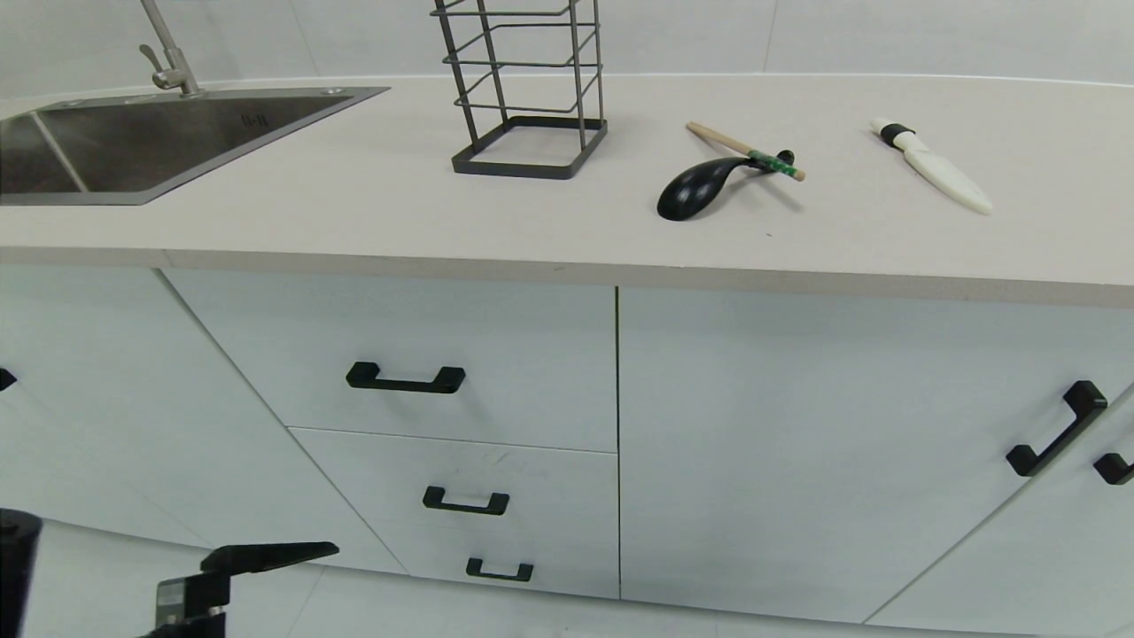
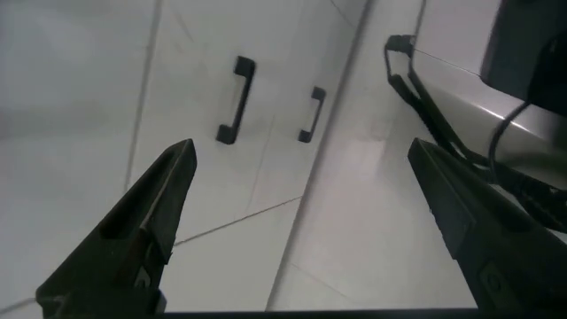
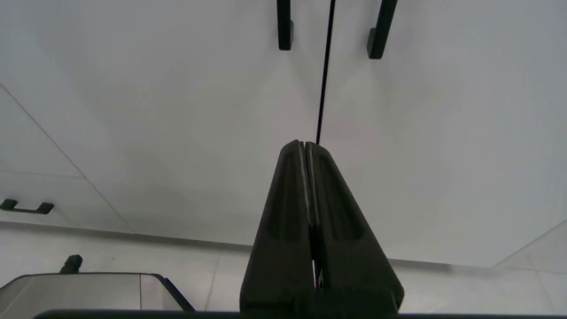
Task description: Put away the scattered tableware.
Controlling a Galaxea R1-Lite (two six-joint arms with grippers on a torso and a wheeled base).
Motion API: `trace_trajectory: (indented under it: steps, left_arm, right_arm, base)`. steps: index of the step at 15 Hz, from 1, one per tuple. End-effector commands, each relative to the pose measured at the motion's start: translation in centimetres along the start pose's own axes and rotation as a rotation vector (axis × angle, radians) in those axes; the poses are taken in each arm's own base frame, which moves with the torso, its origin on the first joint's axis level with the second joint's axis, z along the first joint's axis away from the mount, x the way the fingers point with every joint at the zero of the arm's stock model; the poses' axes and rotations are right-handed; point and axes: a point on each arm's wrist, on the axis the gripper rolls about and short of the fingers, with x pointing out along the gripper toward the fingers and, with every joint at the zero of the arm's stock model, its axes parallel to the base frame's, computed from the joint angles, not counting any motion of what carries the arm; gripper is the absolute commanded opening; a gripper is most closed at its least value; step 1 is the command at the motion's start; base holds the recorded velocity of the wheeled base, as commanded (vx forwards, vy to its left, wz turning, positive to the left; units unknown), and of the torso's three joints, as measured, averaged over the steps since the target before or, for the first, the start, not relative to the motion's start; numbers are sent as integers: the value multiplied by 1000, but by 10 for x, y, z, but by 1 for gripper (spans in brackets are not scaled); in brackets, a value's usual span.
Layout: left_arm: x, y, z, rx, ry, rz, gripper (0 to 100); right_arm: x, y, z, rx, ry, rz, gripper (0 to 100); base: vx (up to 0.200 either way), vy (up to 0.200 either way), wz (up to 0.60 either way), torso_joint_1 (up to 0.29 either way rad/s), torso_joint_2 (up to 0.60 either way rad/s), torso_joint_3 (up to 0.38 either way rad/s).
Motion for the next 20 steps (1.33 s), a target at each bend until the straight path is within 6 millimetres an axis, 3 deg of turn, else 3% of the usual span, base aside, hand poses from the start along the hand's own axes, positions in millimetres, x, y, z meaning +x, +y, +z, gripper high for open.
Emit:
trace_trajectory:
  steps: [1,14,20]
  left_arm:
    - [16,-1,-1,0,20,-92,100]
    - [83,9,-18,-28,144,-217,100]
    - [123,14,-29,-16,129,-167,100]
  right_arm:
    - [0,0,0,0,1,0,0]
    - [0,0,0,0,1,-1,0]
    - [0,0,0,0,1,-1,0]
  base:
    - [0,0,0,0,0,0]
    - [0,0,0,0,0,0]
    - [0,0,0,0,0,0]
